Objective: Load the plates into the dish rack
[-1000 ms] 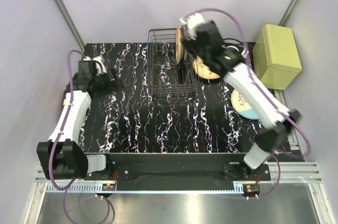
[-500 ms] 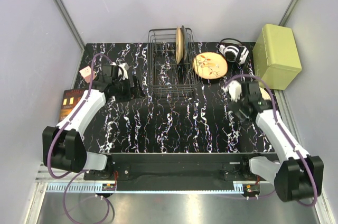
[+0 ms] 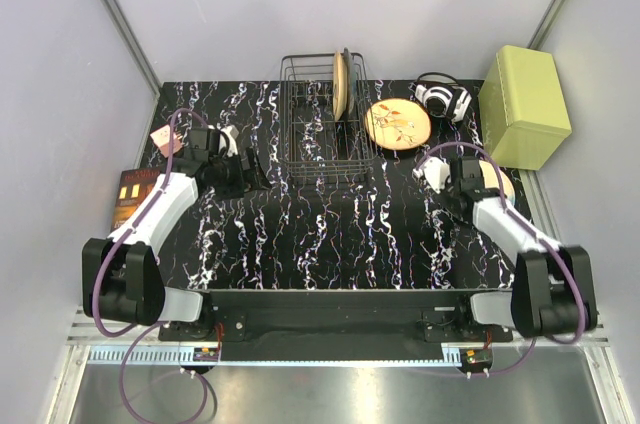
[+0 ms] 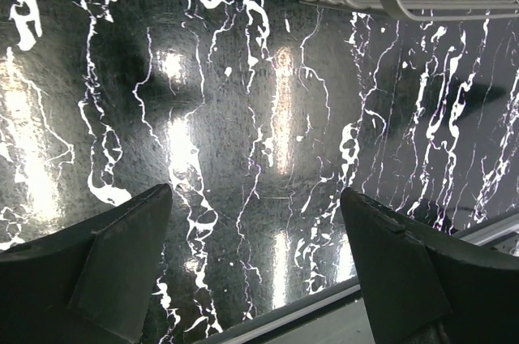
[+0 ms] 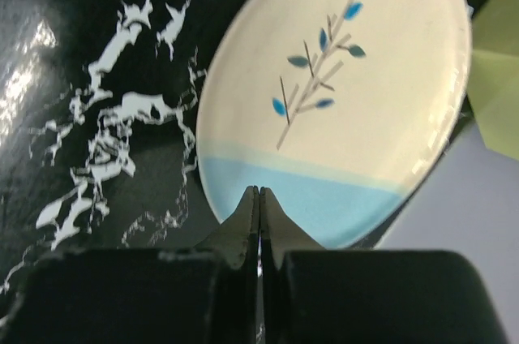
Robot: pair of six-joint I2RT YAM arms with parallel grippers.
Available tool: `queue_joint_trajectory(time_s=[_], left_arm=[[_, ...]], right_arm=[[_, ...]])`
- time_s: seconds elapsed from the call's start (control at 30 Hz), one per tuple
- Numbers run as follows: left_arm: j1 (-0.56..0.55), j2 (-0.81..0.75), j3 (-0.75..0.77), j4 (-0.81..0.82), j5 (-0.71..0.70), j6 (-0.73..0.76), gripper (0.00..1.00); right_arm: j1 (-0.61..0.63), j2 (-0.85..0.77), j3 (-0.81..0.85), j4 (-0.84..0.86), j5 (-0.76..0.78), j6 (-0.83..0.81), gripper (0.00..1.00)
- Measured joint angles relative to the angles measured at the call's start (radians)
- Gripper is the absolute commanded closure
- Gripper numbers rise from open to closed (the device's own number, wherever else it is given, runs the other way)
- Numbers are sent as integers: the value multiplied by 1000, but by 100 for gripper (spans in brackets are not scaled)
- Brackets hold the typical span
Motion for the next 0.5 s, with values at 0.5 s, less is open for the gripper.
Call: queue_joint_trajectory(time_s=[0.5], left_arm=[[49, 8, -16, 52, 23, -25, 6]], right_arm=[[-6, 253, 130, -39, -122, -56, 100]])
